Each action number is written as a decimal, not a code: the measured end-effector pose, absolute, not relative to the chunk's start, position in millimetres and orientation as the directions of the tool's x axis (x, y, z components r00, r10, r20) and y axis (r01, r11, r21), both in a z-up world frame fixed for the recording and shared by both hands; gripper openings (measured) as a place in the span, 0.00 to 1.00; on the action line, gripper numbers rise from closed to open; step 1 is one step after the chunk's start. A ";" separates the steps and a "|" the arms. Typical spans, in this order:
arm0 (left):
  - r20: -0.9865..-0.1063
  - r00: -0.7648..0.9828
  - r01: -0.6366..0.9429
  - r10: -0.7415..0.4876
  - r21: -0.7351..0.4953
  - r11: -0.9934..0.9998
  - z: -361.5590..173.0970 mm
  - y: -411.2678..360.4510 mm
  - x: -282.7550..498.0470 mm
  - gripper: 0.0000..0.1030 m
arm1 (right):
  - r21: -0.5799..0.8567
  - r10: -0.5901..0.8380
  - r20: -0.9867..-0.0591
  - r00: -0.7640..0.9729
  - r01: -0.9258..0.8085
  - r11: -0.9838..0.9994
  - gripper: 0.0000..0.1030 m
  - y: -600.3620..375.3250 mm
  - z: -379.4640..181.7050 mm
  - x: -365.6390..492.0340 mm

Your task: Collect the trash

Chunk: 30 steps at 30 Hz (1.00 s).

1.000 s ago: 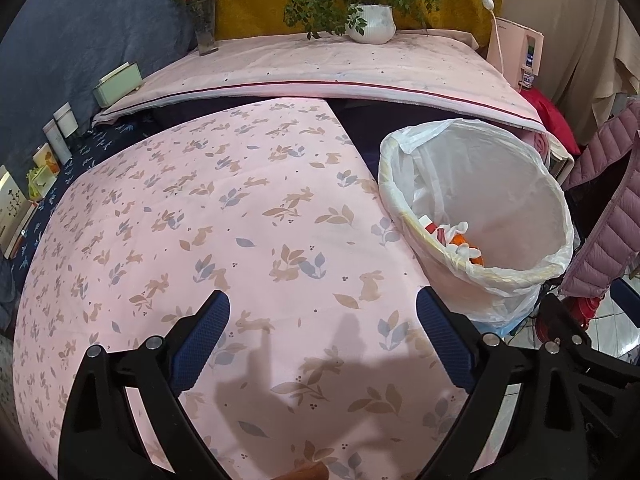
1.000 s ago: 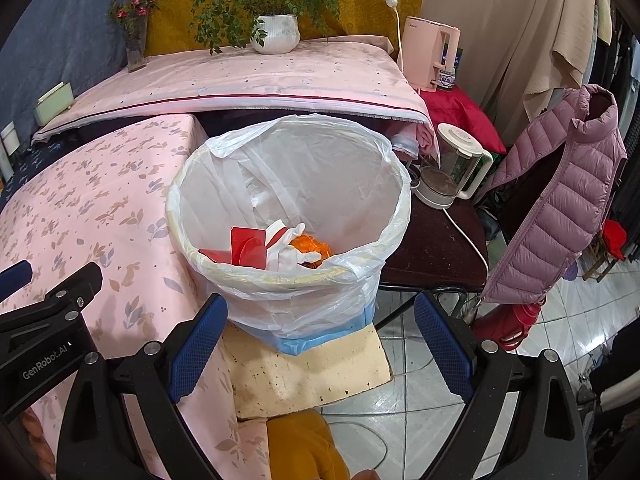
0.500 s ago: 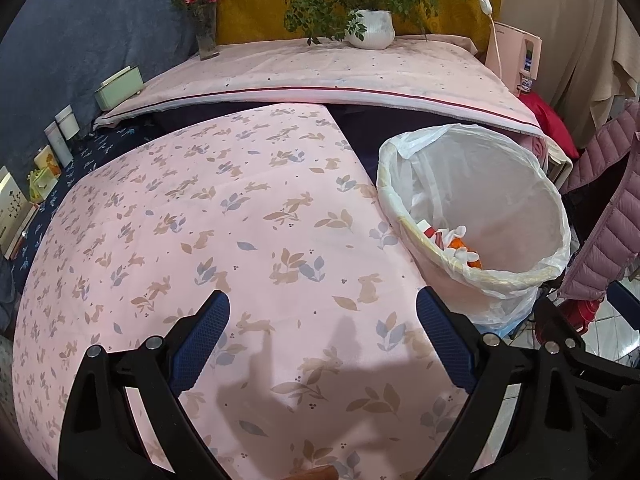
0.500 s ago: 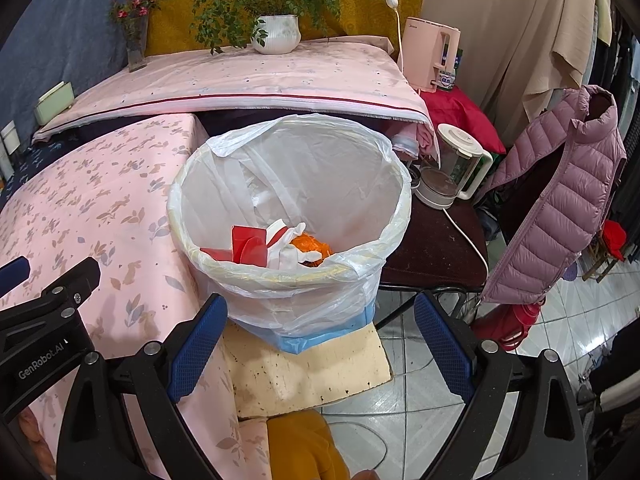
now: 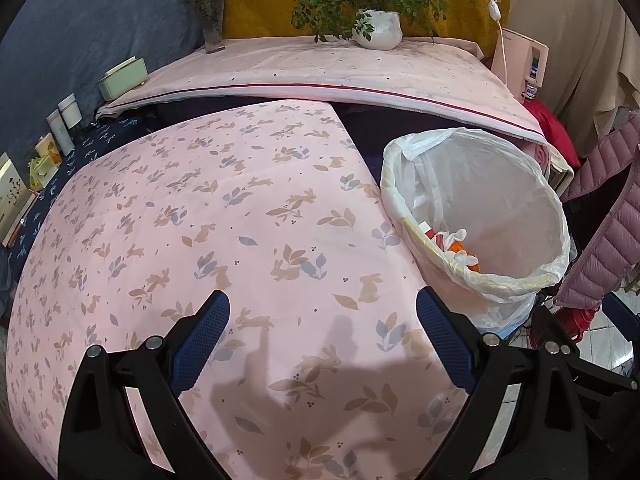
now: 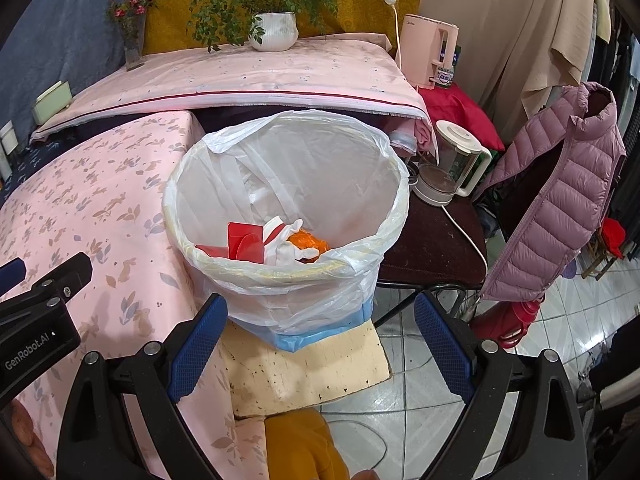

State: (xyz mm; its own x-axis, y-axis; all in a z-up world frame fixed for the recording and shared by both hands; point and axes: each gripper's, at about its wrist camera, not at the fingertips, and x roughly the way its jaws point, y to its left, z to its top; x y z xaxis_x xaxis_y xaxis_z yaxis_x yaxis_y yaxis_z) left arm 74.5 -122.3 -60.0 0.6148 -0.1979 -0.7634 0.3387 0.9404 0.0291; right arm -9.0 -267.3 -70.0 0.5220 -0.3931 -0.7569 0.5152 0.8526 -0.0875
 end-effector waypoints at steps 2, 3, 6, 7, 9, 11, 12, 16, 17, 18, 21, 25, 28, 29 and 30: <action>-0.763 0.617 0.333 -0.195 0.029 0.943 -60.5 -121.6 74.2 0.87 | -0.088 -0.393 -0.757 0.521 0.515 0.853 0.88 -267.9 -70.2 -8.8; -0.760 0.620 0.331 -0.193 0.030 0.943 -60.4 -121.1 73.8 0.87 | -0.087 -0.393 -0.757 0.522 0.515 0.852 0.88 -267.9 -70.1 -8.6; -0.762 0.619 0.330 -0.191 0.032 0.943 -60.7 -121.2 74.0 0.87 | -0.087 -0.393 -0.758 0.522 0.516 0.852 0.88 -268.3 -70.6 -8.5; -0.762 0.619 0.330 -0.191 0.032 0.943 -60.6 -121.0 73.9 0.87 | -0.087 -0.393 -0.757 0.522 0.516 0.852 0.88 -268.3 -70.6 -8.5; -0.762 0.619 0.332 -0.191 0.033 0.943 -60.7 -121.1 74.0 0.87 | -0.086 -0.392 -0.758 0.521 0.516 0.852 0.88 -268.2 -71.5 -8.7; -0.762 0.619 0.331 -0.191 0.032 0.943 -60.7 -121.2 73.8 0.87 | -0.086 -0.392 -0.758 0.521 0.515 0.853 0.88 -268.3 -71.2 -8.8; -0.761 0.619 0.332 -0.192 0.033 0.943 -60.6 -121.2 73.8 0.87 | -0.086 -0.391 -0.759 0.521 0.515 0.853 0.88 -268.2 -71.5 -9.0; -0.762 0.619 0.331 -0.191 0.033 0.943 -60.6 -121.4 73.4 0.87 | -0.086 -0.392 -0.758 0.521 0.515 0.853 0.88 -268.5 -71.6 -8.9; -0.762 0.620 0.331 -0.190 0.034 0.943 -60.6 -121.3 73.3 0.87 | -0.087 -0.392 -0.758 0.521 0.515 0.853 0.88 -268.5 -71.8 -8.9; -0.761 0.620 0.331 -0.191 0.034 0.943 -60.5 -121.5 73.3 0.87 | -0.087 -0.393 -0.758 0.520 0.516 0.852 0.88 -268.5 -71.8 -8.9; -0.761 0.619 0.333 -0.193 0.032 0.942 -60.7 -121.6 73.2 0.87 | -0.086 -0.392 -0.759 0.520 0.517 0.851 0.88 -268.9 -72.4 -9.3; -0.763 0.617 0.336 -0.195 0.031 0.941 -62.0 -121.8 73.0 0.87 | -0.086 -0.393 -0.759 0.520 0.518 0.851 0.88 -269.3 -72.8 -9.6; -0.762 0.616 0.342 -0.199 0.031 0.939 -62.1 -122.0 72.9 0.87 | -0.085 -0.391 -0.760 0.520 0.517 0.852 0.88 -269.4 -72.9 -9.5; -0.762 0.616 0.344 -0.200 0.031 0.938 -61.7 -122.9 72.9 0.87 | -0.086 -0.392 -0.760 0.519 0.517 0.852 0.88 -269.1 -73.3 -9.9; -0.761 0.617 0.346 -0.201 0.033 0.938 -61.5 -123.2 72.8 0.87 | -0.087 -0.393 -0.759 0.519 0.518 0.851 0.88 -269.4 -72.7 -9.6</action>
